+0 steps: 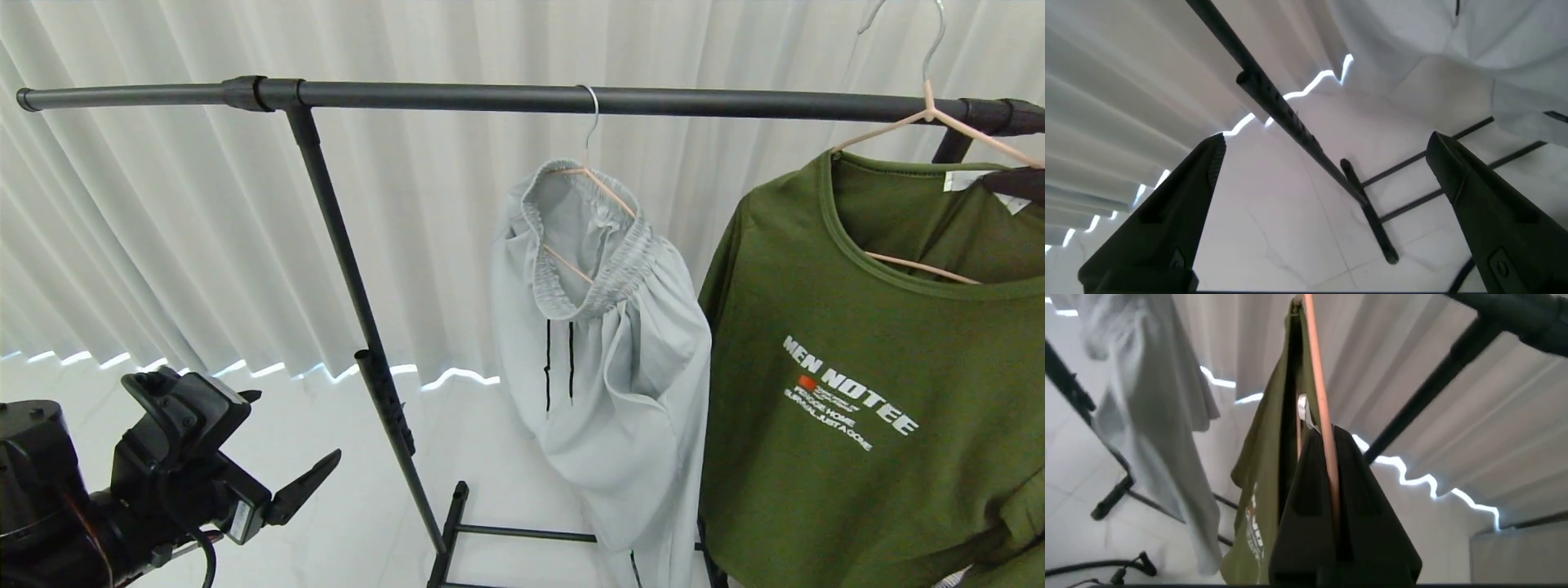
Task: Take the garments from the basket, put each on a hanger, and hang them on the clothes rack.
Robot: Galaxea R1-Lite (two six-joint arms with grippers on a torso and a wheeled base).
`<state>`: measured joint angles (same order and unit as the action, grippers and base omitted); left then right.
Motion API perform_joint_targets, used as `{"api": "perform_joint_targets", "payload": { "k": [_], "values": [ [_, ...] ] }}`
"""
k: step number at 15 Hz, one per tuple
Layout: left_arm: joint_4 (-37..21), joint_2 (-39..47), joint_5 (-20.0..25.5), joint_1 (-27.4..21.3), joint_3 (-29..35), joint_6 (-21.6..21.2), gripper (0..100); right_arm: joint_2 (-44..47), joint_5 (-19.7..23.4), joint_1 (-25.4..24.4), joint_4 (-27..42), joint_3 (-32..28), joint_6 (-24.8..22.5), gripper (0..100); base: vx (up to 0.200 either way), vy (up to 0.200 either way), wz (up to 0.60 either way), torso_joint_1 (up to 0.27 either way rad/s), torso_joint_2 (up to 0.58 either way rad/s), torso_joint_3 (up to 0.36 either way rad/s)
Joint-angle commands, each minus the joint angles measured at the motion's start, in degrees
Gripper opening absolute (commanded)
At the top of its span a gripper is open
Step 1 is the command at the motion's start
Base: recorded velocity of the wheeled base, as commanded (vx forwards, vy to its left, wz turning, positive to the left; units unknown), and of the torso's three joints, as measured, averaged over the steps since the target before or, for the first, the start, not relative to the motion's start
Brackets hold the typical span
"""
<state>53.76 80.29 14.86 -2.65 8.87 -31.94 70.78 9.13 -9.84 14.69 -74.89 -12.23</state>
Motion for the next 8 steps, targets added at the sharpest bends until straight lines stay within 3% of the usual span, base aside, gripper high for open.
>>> {"api": "perform_joint_targets", "payload": {
  "k": [1,8],
  "values": [
    [0.0,-0.1,0.0,0.0,0.0,-0.1,100,1.5,-0.1,0.0,-1.1,1.9,0.1,0,0.000,0.000,0.00,0.000,0.00,0.000],
    [0.0,-0.6,0.0,0.0,-0.8,-0.3,100,7.0,-0.3,1.4,-7.4,3.4,2.3,0,0.000,0.000,0.00,0.000,0.00,0.000]
  ]
}}
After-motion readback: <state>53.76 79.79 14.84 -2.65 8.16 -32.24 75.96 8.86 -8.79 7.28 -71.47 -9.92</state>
